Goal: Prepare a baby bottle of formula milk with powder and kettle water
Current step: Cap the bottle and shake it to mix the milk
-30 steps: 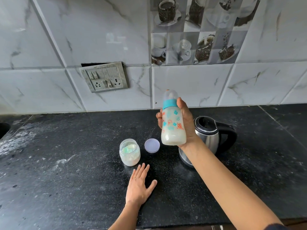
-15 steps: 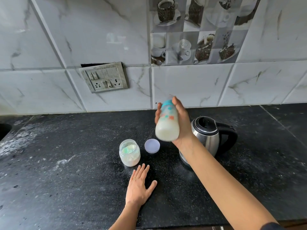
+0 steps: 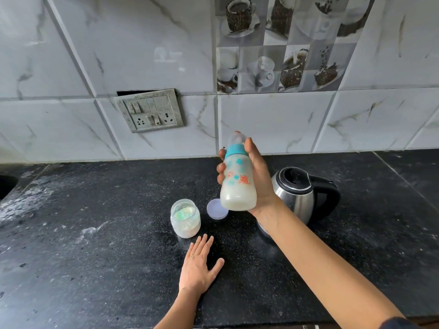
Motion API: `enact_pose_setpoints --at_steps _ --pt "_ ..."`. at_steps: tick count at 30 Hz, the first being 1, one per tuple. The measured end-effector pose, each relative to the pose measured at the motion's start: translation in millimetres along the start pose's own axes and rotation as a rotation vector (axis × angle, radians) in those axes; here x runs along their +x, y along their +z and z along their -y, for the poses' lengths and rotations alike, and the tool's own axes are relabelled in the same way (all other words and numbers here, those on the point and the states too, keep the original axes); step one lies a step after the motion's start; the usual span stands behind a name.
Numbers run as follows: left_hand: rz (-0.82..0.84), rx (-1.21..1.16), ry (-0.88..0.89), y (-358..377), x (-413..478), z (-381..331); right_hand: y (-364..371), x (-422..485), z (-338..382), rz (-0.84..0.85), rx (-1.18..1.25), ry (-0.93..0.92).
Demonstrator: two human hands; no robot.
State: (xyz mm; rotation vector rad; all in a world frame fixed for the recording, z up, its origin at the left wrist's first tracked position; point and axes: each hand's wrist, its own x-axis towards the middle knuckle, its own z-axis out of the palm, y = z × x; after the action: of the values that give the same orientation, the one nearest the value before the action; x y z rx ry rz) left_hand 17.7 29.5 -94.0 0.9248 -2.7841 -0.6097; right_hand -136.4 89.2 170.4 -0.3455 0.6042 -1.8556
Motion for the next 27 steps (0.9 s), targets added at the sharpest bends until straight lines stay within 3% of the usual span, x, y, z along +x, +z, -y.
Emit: enact_pose_setpoints --at_steps 5,9,13,17,22,25,27 --pt "-0.001 -0.005 0.007 0.0 -0.2 -0.3 -3.1 14.2 19.0 -0.150 0.260 -0.120" --pt "-0.002 -0.003 0.005 -0.5 0.2 0.3 -0.6 1.1 3.9 -0.066 0.040 0.017" --pt "-0.002 -0.005 0.011 0.1 -0.2 -0.4 2.0 11.8 17.2 -0.156 0.240 -0.130" --pt "-0.004 -0.001 0.005 -0.7 0.0 0.0 5.1 -0.8 2.2 -0.033 0.036 -0.006" --pt "0.004 0.001 0.007 -0.7 -0.3 -0.3 5.6 11.7 11.6 -0.093 0.230 -0.099" --pt "0.008 0.000 0.002 -0.6 -0.6 0.6 0.7 7.3 -3.1 -0.022 0.051 0.001" --pt "0.009 -0.003 0.005 -0.8 0.0 1.0 -0.2 9.4 -4.2 -0.006 0.041 -0.025"
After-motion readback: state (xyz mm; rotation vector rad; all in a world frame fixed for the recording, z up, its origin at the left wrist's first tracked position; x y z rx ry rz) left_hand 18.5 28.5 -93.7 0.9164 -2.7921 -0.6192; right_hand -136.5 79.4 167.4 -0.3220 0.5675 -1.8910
